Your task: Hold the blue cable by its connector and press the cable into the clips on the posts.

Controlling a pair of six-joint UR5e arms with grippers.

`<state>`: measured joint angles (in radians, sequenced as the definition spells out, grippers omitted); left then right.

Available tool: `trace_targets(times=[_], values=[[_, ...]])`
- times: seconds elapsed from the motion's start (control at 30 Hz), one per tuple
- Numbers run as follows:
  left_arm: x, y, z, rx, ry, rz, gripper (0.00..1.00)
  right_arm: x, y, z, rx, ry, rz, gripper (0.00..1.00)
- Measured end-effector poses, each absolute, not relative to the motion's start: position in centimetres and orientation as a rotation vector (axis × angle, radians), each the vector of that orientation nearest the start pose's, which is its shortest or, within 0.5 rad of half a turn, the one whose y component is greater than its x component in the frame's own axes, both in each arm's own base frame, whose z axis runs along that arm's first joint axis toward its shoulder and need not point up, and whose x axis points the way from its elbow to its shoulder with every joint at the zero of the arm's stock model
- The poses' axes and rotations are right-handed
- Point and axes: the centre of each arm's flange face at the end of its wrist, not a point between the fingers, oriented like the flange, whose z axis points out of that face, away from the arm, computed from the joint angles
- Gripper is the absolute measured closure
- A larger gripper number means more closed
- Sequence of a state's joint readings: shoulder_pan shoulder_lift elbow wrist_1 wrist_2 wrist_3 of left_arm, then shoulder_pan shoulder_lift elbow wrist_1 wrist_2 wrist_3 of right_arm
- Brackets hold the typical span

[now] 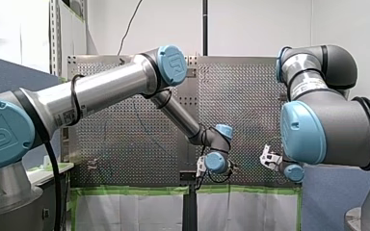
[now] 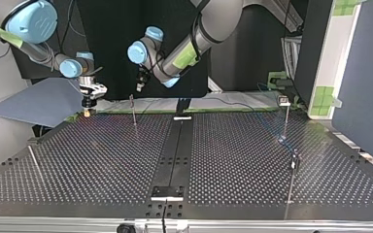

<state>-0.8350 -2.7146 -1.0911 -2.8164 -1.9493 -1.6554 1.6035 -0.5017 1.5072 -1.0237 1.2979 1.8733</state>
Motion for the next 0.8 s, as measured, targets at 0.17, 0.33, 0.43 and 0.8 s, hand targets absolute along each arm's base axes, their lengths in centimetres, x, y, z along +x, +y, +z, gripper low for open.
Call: trace_targets(times=[0.17,0.33,0.43,0.8], values=[[43.5,-62.3,-2.6,0.438,1.822,-0.279,0.00,18.2,-67.5,-6.2,1.300,-1.289,1.650,1.00],[43.5,-63.0,-2.3,0.418,1.798,-0.329,0.00,18.2,-67.6,-6.1,1.298,-1.287,1.651,1.00],[43.4,-63.5,-2.1,0.397,1.786,-0.366,0.00,18.3,-67.6,-6.1,1.299,-1.287,1.651,1.00],[43.4,-63.7,-2.0,0.364,1.788,-0.401,0.00,18.3,-67.5,-6.1,1.300,-1.288,1.651,1.00]])
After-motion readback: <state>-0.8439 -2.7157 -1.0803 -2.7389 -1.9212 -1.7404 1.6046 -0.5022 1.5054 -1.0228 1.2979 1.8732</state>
